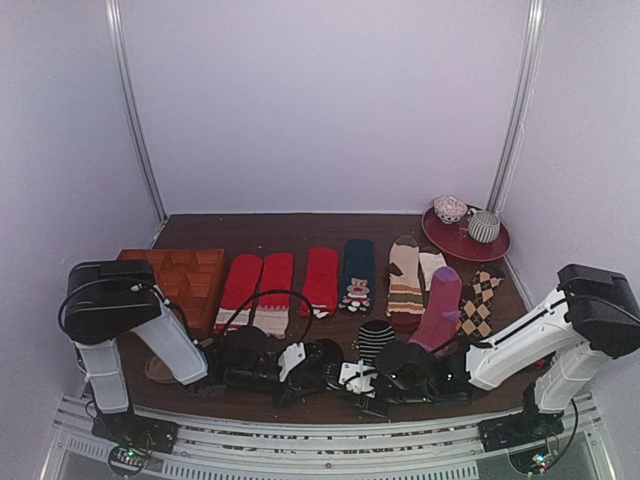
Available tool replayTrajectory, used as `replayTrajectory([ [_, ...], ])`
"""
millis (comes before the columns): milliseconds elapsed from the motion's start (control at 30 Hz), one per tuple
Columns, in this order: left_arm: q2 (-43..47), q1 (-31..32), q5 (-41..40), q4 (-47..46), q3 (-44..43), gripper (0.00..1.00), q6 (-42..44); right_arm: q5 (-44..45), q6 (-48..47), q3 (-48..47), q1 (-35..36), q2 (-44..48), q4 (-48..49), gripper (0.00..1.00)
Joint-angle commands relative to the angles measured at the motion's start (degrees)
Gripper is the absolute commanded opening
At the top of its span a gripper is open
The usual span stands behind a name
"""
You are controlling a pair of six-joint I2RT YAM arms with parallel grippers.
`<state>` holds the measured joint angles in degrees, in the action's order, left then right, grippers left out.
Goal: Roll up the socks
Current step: Roll the sock at the center of the board.
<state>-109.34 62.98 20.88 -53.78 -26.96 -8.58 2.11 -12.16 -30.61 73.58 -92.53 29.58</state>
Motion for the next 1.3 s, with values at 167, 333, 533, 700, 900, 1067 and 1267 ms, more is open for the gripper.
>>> replayTrajectory([
  [167,-3.7,0.1,1.2,11.9,2.5,0.00,-0.7,2.7,-1.0,-2.7,0.1,-5.7,1.5,0.36],
  [333,-4.3,0.1,1.8,11.9,2.4,0.00,-0.5,2.9,-2.2,-3.5,0.1,-7.0,1.0,0.35],
  [533,-4.6,0.1,2.0,11.8,2.4,0.00,-0.5,4.5,-3.8,-2.8,0.0,-3.8,1.9,0.37],
  [700,-4.7,0.1,2.1,12.1,2.3,0.00,-0.4,4.7,-5.3,-3.4,0.0,-3.7,2.0,0.37],
  [900,-4.8,0.0,2.1,11.8,2.5,0.00,-0.6,4.7,-4.7,-2.7,-0.1,-2.6,3.1,0.36],
  [1067,-5.2,0.0,2.5,12.0,2.1,0.00,-0.5,1.9,-4.4,-4.7,-0.9,-6.7,1.7,0.35],
  [1267,-5.1,0.0,2.7,12.3,2.2,0.00,-0.4,-0.2,-3.1,-5.0,-1.9,-7.8,0.0,0.27],
])
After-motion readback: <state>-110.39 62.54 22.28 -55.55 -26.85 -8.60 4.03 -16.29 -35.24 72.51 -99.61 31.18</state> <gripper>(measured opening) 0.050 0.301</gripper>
